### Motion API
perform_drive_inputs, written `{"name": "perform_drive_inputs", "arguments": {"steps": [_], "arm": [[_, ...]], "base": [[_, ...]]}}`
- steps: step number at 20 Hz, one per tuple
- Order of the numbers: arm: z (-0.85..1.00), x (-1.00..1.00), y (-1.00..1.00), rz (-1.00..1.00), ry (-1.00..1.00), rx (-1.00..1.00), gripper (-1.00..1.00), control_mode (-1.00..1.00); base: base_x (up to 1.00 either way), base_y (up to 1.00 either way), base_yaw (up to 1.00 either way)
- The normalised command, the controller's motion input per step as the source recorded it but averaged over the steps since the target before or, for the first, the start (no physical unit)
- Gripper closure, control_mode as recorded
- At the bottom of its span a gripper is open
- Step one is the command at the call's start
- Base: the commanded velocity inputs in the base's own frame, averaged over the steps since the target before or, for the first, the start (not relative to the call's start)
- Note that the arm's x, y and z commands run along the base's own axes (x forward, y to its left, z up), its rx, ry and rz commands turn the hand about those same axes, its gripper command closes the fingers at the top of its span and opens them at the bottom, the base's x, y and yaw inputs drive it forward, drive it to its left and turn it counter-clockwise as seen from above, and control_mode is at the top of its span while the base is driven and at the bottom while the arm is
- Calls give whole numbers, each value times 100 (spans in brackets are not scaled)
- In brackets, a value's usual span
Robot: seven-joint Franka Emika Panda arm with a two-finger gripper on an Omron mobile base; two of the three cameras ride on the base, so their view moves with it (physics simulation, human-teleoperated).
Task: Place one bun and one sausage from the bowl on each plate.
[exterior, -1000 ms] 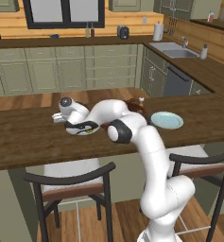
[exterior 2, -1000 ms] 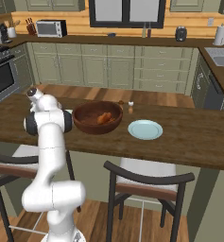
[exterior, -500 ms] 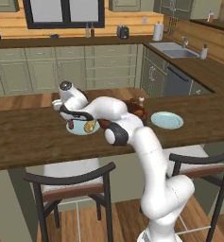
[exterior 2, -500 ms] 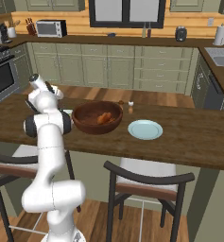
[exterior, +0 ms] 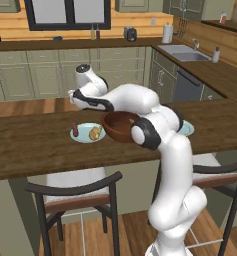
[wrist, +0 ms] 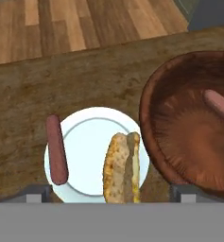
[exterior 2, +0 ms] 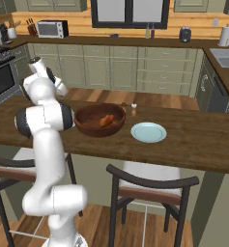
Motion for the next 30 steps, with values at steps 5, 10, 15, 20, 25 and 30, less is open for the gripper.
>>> {"name": "perform_drive_inputs", "arguments": {"steps": [5, 10, 15, 20, 25, 30], "arm": [[8, -29, -100, -34, 20, 17, -100, -100], [5, -1, -100, -26, 44, 2, -100, -100], [-12, 0, -81, -21, 53, -19, -100, -100], [-22, 14, -26, -4, 37, -22, -100, -100], [-22, 12, -36, 52, 10, -4, -100, -100], [-29, 9, -29, 67, 4, 0, -100, -100]], "base": [[0, 0, 0], [0, 0, 0], [0, 0, 0], [0, 0, 0], [0, 0, 0], [0, 0, 0]]}}
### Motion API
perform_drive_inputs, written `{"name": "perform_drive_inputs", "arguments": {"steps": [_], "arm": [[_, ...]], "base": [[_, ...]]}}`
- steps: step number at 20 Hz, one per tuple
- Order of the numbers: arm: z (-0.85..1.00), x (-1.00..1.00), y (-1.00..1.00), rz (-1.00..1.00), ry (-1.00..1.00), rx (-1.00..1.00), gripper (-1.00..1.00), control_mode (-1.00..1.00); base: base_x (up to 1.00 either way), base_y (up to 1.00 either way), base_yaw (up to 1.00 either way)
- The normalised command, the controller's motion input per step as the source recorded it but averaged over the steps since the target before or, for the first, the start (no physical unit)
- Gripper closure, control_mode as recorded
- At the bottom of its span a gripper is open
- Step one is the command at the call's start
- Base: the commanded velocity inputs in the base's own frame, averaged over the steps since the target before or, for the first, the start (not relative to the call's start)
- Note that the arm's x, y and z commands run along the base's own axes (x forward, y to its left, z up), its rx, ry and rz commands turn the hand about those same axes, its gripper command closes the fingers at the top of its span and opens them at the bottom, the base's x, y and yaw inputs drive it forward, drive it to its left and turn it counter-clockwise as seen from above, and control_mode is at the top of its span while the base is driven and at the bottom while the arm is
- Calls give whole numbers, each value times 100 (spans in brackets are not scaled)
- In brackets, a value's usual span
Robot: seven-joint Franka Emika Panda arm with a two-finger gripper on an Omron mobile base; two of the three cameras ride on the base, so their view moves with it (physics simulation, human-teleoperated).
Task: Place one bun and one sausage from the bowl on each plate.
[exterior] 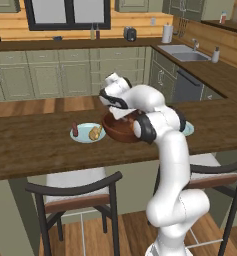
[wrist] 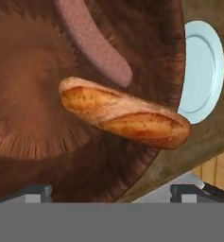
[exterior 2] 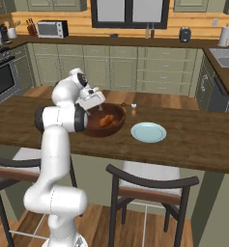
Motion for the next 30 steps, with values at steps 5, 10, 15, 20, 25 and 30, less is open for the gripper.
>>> {"name": "perform_drive_inputs", "arguments": {"steps": [5, 10, 15, 20, 25, 30], "arm": [[-15, 24, 0, 41, 36, 0, -100, -100], [-6, 23, -40, 32, 33, 1, -100, -100], [-49, 10, -45, 25, 10, 9, -100, -100], [-48, -11, -15, 16, 6, 8, -100, -100], [-49, -100, -36, 0, 0, 17, -100, -100], [-20, -94, -40, 0, -5, 17, 100, -100]], "base": [[0, 0, 0], [0, 0, 0], [0, 0, 0], [0, 0, 0], [0, 0, 0], [0, 0, 0]]}}
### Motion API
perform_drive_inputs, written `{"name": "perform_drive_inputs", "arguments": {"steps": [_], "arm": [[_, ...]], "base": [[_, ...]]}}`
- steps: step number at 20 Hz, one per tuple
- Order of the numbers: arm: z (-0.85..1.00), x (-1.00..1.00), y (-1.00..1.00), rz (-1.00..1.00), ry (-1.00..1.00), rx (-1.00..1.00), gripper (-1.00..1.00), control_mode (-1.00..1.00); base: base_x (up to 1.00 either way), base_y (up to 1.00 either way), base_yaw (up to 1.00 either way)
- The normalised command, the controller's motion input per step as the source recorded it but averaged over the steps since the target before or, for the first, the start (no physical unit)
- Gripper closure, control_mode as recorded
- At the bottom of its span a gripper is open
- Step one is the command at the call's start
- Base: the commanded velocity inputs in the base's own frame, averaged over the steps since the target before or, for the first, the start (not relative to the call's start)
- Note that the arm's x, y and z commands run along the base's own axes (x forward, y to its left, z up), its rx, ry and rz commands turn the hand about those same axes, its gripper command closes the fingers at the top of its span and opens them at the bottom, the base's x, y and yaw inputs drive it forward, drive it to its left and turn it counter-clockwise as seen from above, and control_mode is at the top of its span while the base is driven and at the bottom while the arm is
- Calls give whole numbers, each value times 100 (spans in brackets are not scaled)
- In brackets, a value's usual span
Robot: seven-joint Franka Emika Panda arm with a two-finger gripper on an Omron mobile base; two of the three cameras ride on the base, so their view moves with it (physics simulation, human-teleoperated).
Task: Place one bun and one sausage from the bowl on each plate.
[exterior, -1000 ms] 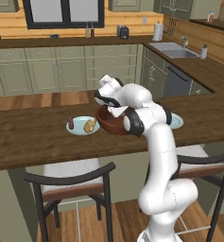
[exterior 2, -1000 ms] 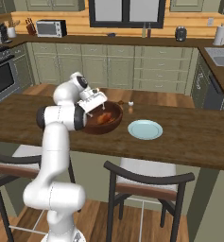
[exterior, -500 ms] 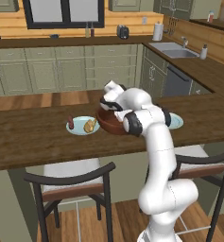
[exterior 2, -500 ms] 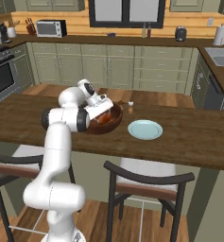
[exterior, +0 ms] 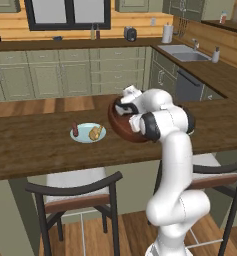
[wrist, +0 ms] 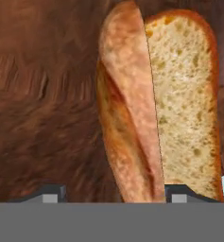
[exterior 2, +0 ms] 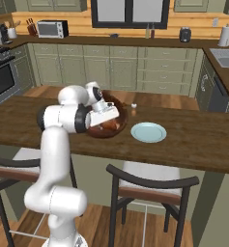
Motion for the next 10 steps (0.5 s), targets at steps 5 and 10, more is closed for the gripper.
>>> {"name": "perform_drive_inputs", "arguments": {"steps": [5, 10], "arm": [[-1, -5, -23, 7, -15, 10, 100, -100], [23, 20, -6, 17, -38, 10, 100, -100]], "base": [[0, 0, 0], [0, 0, 0]]}}
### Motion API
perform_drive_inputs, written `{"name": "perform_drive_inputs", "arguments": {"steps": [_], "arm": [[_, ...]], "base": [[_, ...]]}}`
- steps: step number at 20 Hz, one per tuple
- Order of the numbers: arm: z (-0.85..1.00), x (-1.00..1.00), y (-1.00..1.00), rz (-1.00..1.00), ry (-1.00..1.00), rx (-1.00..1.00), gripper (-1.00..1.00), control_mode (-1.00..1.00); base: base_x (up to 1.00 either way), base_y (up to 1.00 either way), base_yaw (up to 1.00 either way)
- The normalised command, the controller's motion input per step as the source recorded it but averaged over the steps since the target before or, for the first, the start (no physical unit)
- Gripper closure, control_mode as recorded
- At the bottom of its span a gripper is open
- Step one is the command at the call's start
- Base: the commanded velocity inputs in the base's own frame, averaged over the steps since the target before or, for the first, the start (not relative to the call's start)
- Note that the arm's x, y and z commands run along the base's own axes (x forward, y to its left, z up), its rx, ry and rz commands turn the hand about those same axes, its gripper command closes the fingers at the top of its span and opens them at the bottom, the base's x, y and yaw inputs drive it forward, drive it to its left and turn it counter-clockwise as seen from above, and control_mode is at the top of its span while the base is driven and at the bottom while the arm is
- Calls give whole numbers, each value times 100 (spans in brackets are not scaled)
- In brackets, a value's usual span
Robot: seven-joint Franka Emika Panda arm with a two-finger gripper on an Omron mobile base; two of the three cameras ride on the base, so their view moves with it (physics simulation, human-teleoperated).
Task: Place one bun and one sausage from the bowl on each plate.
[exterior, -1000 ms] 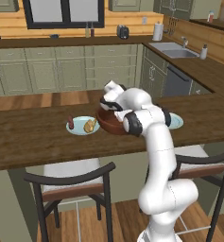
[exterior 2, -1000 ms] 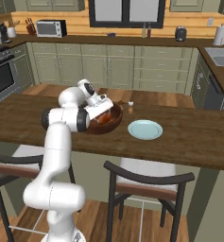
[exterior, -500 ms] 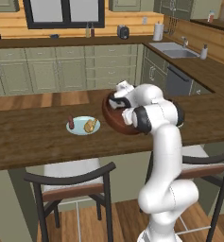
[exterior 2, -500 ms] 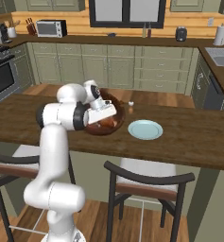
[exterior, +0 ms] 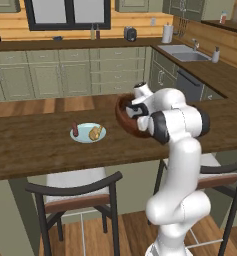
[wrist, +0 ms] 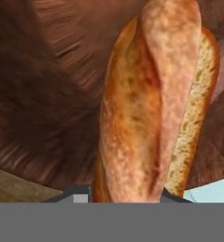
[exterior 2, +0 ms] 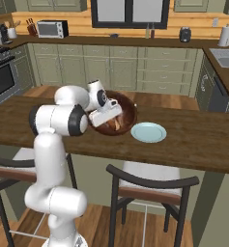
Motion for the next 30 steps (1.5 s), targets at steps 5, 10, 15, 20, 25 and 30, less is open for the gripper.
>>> {"name": "perform_drive_inputs", "arguments": {"steps": [5, 10, 15, 20, 25, 30], "arm": [[61, 6, 0, 22, -52, 6, 100, -100], [85, -27, -55, 3, -53, 7, 100, -100], [100, -14, -93, -2, -3, 15, 100, -100], [23, -25, -100, -4, 31, 25, 100, -100], [-28, -6, -85, -1, 29, 23, 100, -100], [-98, 11, -28, -4, 0, 24, 100, -100]], "base": [[0, 0, 0], [0, 0, 0], [0, 0, 0], [0, 0, 0], [0, 0, 0], [0, 0, 0]]}}
